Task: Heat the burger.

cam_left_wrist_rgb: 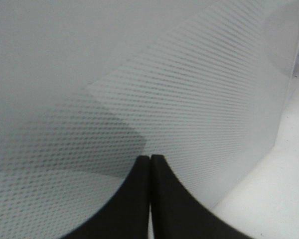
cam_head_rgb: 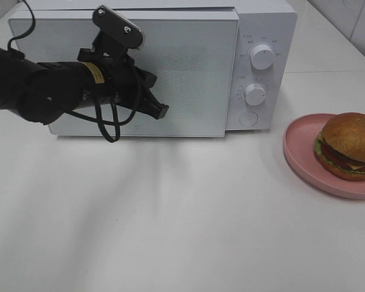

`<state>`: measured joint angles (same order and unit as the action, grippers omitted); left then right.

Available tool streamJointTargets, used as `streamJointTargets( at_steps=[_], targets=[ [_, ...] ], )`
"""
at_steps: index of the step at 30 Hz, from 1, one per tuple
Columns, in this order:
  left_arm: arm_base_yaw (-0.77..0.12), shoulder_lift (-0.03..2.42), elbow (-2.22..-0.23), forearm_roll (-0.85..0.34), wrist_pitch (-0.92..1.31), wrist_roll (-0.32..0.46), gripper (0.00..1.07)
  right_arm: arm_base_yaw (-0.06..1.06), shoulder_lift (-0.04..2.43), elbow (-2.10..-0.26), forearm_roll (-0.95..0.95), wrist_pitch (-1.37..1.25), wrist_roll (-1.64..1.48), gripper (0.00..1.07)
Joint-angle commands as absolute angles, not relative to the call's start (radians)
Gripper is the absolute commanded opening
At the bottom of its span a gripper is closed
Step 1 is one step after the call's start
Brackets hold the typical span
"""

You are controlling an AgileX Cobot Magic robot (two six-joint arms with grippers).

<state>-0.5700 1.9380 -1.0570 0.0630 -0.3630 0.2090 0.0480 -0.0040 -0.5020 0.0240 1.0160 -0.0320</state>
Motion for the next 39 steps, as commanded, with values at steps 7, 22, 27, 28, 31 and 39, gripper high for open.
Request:
streamJointTargets(
  at_steps=[7,22,27,28,31,39],
  targets=[
    [-0.578,2.024,-1.253,0.020,-0.336,0.202,0.00,0.041,-0.031,-0.498,0.026,1.002,-0.032,0.60],
    [-0.627,2.026,-1.335,0.023,-0.098,0.203,0.00,0.041,-0.031,-0.498,0.026,1.002,-0.032,0.60],
    [-0.627,1.944,-1.335,0.023,0.069,0.203,0.00,0.041,-0.031,-0.498,0.026,1.002,-0.032,0.60],
    [-0.627,1.944,-1.335,0.023,0.069,0.203,0.00,0.041,-0.031,-0.498,0.026,1.002,-0.032,0.60],
    [-0.627,1.874,-1.335,0.023,0.183,0.203,0.00,0.041,-0.031,-0.498,0.026,1.002,-0.032,0.60],
    [-0.624,1.749,-1.335,0.023,0.414,0.203,0.00,0.041,-0.031,-0.498,0.026,1.002,-0.032,0.60]
  ],
)
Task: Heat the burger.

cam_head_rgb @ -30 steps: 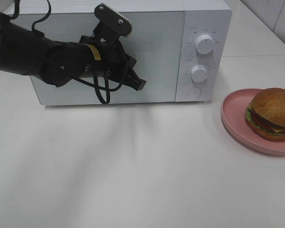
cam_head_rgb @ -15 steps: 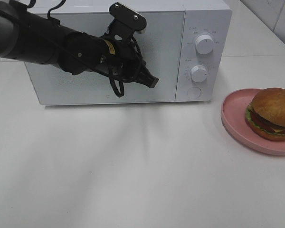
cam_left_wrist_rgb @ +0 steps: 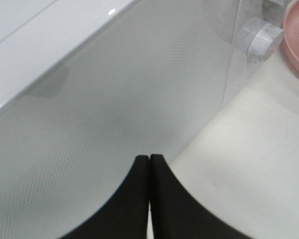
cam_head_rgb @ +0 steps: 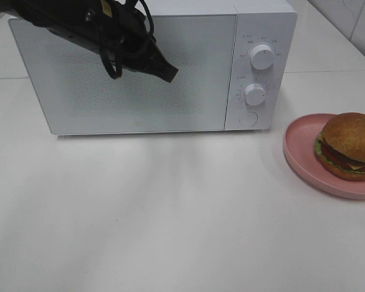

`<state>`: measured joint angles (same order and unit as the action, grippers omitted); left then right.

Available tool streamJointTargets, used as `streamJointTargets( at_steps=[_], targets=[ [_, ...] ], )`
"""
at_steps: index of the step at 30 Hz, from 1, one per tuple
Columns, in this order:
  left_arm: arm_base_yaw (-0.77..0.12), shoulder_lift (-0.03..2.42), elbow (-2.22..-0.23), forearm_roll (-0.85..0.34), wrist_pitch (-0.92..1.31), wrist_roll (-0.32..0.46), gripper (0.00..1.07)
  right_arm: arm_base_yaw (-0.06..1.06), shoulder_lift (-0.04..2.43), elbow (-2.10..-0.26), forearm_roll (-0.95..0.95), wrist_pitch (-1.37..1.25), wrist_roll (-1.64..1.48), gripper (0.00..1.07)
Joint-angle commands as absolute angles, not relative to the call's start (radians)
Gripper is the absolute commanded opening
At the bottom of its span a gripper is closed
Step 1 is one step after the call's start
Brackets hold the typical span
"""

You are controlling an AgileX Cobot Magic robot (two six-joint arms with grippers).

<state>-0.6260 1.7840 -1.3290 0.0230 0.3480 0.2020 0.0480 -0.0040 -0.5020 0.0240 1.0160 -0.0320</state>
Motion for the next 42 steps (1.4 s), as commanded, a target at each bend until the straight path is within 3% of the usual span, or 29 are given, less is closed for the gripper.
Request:
streamJointTargets(
  at_steps=[1,5,9,12,17,27,42],
  targets=[
    [-0.614,1.714,-1.335,0.023,0.472,0.203,0.00,0.041,-0.031,-0.498,0.026,1.002,-0.032,0.60],
    [-0.591,1.668,-1.335,0.023,0.543,0.196,0.00,0.041,-0.031,-0.498,0.026,1.002,-0.032,0.60],
    [-0.494,1.590,-1.333,0.020,0.658,0.110,0.00,0.041,-0.031,-0.498,0.026,1.002,-0.032,0.60],
    [-0.473,1.578,-1.333,0.019,0.681,0.095,0.00,0.041,-0.031,-0.498,0.026,1.002,-0.032,0.60],
    [-0.313,1.528,-1.333,0.019,0.772,0.035,0.00,0.041,-0.031,-0.498,0.026,1.002,-0.032,0.60],
    [-0.148,1.398,-1.236,0.070,0.925,-0.006,0.00,0.041,-0.030,-0.498,0.027,1.002,-0.031,0.60],
    [-0.119,0.924,-0.900,0.059,0.981,-0.019,0.00,0.041,-0.030,-0.498,0.027,1.002,-0.031,0.60]
  ],
)
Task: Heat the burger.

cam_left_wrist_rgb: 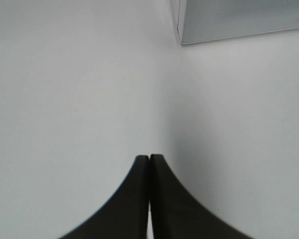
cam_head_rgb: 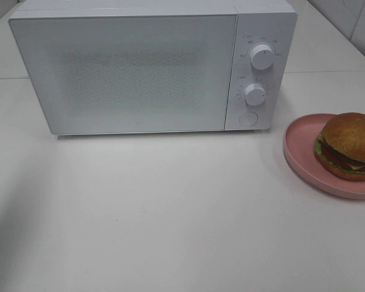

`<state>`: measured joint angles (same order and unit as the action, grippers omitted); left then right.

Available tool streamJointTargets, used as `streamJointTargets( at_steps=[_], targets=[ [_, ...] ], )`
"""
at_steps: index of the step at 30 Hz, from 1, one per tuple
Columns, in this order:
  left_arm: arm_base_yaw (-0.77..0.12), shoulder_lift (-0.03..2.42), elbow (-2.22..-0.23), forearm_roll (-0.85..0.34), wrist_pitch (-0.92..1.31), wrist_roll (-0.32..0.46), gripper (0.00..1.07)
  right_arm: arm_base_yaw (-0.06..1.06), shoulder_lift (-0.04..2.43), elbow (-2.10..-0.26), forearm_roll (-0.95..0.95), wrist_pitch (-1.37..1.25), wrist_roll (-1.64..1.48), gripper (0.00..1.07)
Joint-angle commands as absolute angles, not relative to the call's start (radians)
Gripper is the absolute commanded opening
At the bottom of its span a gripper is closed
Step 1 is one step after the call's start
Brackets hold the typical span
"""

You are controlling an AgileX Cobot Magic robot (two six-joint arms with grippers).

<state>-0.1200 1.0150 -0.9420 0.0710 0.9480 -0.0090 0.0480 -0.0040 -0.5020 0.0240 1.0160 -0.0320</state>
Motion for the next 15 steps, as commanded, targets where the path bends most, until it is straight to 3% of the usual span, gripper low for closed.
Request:
streamJointTargets(
  at_steps=[1,15],
  targets=[
    [-0.119,0.843,-0.865,0.059,1.005,-0.018,0.00,0.041,-0.030,-0.498,0.027,1.002,-0.031,0.60],
    [-0.119,0.358,-0.620,0.069,1.110,-0.011,0.00,0.041,-0.030,-0.498,0.027,1.002,-0.031,0.60]
  ],
)
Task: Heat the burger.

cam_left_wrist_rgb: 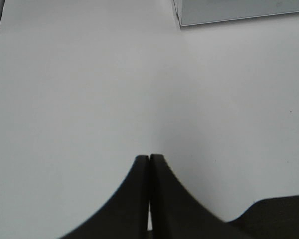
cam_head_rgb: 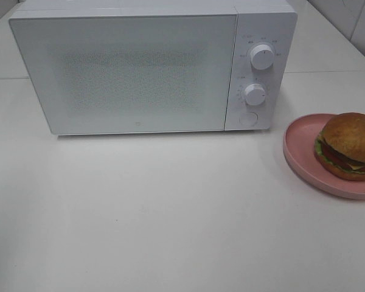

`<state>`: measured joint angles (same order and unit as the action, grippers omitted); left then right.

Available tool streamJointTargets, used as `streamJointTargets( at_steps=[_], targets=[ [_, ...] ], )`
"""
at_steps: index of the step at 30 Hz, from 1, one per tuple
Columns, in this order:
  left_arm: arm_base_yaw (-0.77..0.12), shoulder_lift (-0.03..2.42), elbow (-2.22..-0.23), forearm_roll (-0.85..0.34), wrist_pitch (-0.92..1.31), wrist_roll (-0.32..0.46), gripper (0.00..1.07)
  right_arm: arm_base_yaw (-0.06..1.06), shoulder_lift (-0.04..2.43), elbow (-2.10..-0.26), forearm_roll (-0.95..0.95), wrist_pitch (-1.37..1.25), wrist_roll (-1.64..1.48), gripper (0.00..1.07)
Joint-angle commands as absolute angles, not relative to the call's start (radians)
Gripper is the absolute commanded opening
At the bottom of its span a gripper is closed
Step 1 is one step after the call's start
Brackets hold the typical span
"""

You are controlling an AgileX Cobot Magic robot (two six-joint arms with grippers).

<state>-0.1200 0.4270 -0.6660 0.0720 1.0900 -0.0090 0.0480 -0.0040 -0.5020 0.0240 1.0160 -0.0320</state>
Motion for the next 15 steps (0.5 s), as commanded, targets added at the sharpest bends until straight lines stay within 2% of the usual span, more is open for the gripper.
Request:
streamJointTargets(
  at_steps=[1,5,12,15],
  targets=[
    [-0.119,0.358,-0.620,0.069,1.110,-0.011,0.00,0.041,-0.030,-0.498,0.027,1.002,-0.031,0.60],
    [-0.119,0.221,-0.534,0.063,1.127,0.011,0.00,0.041,-0.030,-0.498,0.027,1.002,-0.031,0.60],
    [-0.119,0.091,-0.538,0.041,1.077,0.044,0.00,0.041,-0.030,-0.498,0.027,1.002,-0.031,0.60],
    [-0.119,0.044,-0.495,0.023,1.041,0.101,0.00,0.041,-0.030,-0.498,0.027,1.002,-0.031,0.60]
  ],
)
